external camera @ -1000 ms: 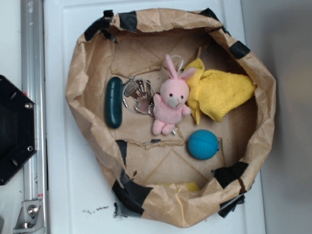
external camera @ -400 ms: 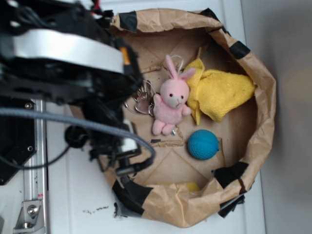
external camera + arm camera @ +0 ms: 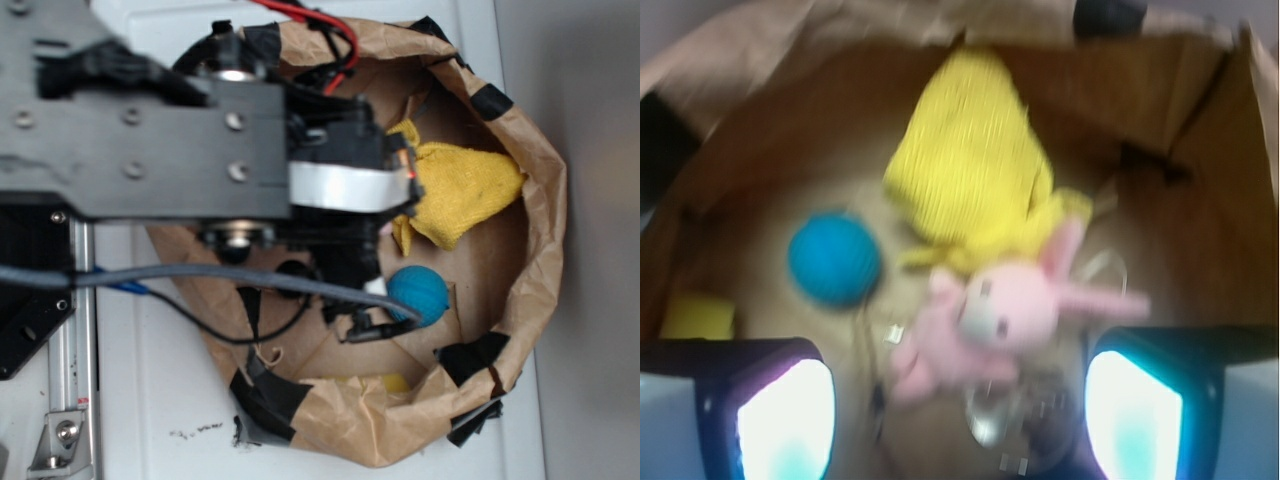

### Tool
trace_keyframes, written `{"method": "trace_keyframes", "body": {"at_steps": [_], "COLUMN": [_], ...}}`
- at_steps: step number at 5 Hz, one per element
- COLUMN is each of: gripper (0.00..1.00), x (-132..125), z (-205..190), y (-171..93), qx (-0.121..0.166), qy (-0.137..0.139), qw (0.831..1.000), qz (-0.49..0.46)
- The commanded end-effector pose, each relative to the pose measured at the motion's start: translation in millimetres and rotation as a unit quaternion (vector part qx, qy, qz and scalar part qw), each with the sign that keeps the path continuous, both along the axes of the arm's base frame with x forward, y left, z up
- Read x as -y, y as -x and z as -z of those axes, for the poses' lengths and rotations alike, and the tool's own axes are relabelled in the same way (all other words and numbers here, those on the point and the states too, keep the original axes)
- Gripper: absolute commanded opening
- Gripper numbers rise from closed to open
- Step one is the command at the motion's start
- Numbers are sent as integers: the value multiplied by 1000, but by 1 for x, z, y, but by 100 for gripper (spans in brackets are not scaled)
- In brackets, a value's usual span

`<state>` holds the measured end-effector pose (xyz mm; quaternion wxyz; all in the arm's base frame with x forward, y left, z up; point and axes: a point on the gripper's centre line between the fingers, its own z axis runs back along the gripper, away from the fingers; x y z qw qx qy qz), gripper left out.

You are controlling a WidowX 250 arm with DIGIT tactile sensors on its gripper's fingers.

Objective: Grab the yellow cloth.

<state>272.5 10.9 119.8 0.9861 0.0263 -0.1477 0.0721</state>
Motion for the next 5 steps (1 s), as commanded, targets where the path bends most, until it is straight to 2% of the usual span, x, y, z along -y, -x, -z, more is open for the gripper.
{"method": "trace_keyframes", "body": {"at_steps": [1,2,3,4,5], "gripper": [100,100,100,100,0], "x": [-3,-20,-33,-48,-55], "z": [5,23,48,67,81], "y": [-54,-70,-68,-38,-31], "qx": [29,11,-22,-59,-80], "qy": [-39,-47,-46,-55,-44], "qw": [999,999,998,988,983], "qz": [7,-9,-43,-134,-160]}}
